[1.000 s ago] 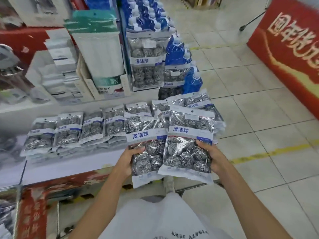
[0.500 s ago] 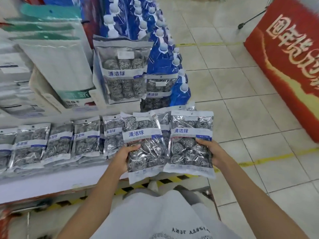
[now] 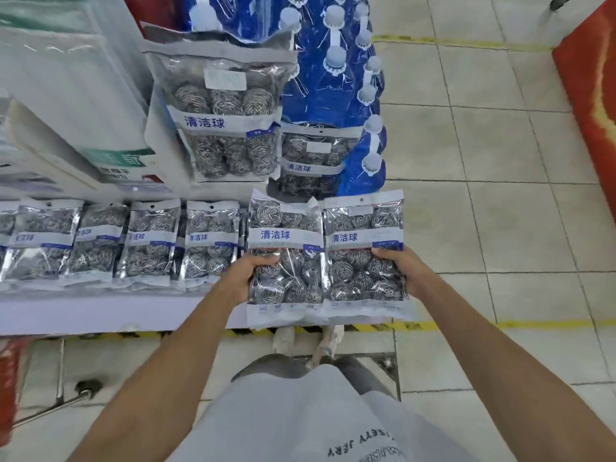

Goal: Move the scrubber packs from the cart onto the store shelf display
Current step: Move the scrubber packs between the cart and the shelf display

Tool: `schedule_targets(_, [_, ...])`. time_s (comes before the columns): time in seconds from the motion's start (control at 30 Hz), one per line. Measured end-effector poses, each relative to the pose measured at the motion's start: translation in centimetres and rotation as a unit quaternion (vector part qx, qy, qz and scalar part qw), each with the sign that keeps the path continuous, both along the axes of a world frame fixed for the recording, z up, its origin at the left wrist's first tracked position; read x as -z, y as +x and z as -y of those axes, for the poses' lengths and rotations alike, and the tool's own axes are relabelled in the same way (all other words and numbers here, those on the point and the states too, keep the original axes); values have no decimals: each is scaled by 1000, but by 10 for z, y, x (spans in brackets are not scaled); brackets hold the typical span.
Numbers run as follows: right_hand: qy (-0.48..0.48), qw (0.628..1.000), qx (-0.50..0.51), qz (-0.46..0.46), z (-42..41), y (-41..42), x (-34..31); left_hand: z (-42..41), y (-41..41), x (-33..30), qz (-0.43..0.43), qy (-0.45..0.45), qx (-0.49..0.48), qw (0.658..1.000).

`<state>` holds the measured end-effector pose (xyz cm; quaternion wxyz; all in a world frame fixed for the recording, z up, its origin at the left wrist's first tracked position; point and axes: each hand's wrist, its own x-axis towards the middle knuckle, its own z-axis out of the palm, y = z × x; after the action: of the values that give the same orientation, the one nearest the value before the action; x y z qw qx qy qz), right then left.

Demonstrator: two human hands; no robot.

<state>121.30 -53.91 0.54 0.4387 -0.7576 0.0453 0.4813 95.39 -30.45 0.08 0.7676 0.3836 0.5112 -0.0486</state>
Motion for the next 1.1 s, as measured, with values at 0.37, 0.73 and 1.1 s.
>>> schedule_targets(0.37, [-56, 985, -43, 159, 8, 6, 17, -3, 14, 21, -79, 172, -25, 982])
schedule_targets(0.73, [-114, 936, -164, 291, 1, 1, 6, 6, 14, 26, -100, 276, 0, 956])
schedule_targets(1.1, [-144, 738, -422, 507, -3, -14, -15, 35, -29, -7, -154, 425, 95, 887])
